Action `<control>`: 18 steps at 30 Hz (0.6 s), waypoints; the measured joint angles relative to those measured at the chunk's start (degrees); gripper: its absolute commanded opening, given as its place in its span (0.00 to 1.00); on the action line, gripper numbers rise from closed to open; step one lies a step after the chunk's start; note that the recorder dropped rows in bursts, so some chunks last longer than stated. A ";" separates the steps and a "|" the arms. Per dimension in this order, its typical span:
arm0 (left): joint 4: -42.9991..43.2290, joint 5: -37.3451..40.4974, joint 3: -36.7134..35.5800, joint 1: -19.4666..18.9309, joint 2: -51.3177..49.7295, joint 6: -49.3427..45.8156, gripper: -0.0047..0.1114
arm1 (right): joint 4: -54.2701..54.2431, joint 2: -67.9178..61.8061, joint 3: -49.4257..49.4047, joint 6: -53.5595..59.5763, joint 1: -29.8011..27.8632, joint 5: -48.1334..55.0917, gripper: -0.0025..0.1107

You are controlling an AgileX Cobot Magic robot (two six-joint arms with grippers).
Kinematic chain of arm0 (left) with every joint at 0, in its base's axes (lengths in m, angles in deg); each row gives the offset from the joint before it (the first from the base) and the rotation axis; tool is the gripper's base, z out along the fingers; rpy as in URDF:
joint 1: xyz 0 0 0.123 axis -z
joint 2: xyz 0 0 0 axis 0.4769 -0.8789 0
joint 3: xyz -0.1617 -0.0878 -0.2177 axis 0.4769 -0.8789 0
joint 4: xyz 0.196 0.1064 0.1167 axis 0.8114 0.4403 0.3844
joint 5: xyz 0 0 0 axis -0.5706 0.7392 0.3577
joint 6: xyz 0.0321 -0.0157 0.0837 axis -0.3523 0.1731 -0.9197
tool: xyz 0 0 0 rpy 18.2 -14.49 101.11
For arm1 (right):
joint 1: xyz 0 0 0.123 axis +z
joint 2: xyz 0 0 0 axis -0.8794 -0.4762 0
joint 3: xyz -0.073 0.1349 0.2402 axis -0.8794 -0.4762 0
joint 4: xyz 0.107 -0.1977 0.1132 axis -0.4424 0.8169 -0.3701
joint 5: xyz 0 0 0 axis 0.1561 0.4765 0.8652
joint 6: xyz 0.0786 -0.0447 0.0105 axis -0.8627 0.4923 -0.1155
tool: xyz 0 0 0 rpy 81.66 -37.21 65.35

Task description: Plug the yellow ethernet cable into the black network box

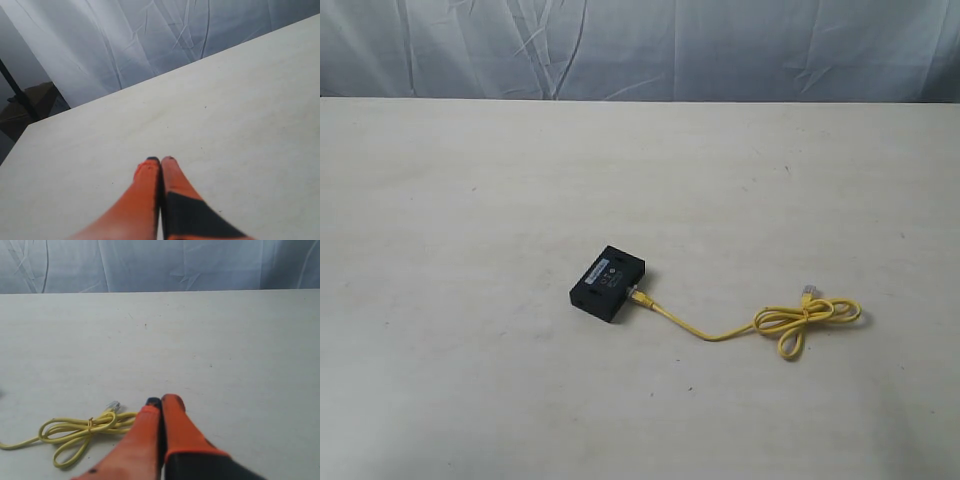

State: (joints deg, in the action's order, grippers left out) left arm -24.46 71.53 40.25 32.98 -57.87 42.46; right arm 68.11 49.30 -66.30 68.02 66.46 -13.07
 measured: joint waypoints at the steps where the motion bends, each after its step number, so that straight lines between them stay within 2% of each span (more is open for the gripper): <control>1: 0.00 0.00 0.00 0.00 0.00 0.00 0.04 | 0.00 0.00 0.00 0.00 0.00 0.00 0.02; 7: 0.00 0.00 0.00 0.00 0.00 1.31 0.04 | 0.00 0.00 0.00 0.00 0.00 0.00 0.02; 18: 1.67 0.00 0.00 0.00 0.00 15.33 0.04 | 0.00 0.00 0.00 0.00 0.00 0.00 0.02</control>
State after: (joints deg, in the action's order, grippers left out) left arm -22.80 71.53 40.25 32.98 -57.87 57.79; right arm 68.11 49.30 -66.30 68.02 66.46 -13.07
